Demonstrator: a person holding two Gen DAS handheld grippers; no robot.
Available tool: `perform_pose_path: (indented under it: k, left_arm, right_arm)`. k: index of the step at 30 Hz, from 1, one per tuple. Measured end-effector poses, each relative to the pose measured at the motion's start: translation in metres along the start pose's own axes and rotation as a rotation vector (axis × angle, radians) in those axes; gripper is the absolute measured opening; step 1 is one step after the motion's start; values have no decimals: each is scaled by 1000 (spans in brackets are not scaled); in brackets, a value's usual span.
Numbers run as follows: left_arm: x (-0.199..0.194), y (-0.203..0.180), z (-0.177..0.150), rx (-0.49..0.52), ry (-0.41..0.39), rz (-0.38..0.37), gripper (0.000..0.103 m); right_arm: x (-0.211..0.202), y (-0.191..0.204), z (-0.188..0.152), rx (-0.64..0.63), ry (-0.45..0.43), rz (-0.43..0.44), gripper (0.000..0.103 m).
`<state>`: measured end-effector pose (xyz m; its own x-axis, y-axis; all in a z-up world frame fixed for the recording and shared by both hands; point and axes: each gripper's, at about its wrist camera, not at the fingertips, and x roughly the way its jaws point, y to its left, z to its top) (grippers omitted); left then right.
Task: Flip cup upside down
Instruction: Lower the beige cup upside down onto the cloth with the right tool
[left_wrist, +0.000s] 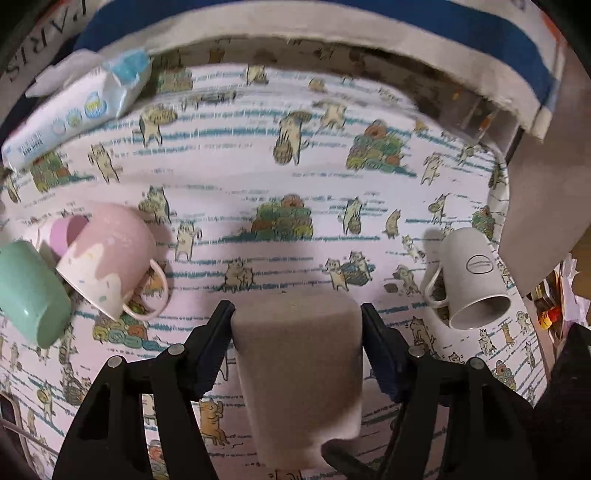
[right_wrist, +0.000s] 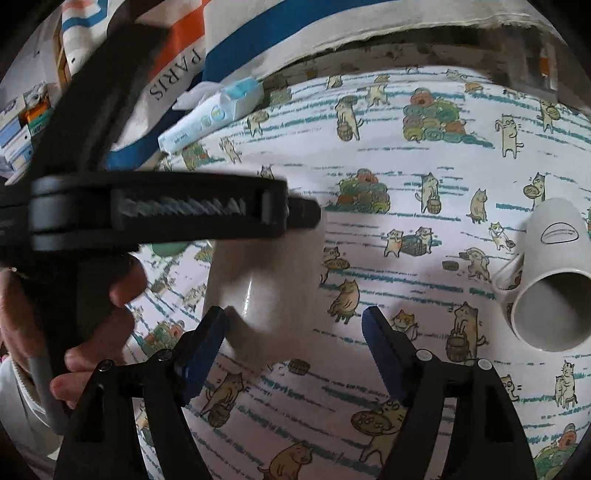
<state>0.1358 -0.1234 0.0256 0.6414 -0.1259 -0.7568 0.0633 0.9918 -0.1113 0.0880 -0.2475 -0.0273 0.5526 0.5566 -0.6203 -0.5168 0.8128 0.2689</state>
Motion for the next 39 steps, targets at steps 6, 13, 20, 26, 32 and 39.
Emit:
perform_pose_path:
  k: [6, 13, 20, 26, 32, 39]
  left_arm:
    - [-15, -7, -6, 40, -53, 6, 66]
    - [-17, -8, -14, 48, -58, -17, 66]
    - [-19, -4, -12, 58, -115, 29, 66]
    - [-10, -2, -9, 84, -151, 83, 66]
    - [-4, 0, -9, 94, -165, 79, 66]
    - [0, -3, -10, 121, -179, 53, 66]
  right_arm:
    - [15, -8, -4, 29, 58, -62, 79]
    - [29, -27, -7, 120, 122, -129, 79]
    - [30, -31, -6, 112, 108, -209, 79]
    - [28, -27, -3, 99, 95, -240, 79]
    - [29, -28, -2, 101, 94, -243, 79]
    - [31, -28, -1, 98, 95, -243, 79]
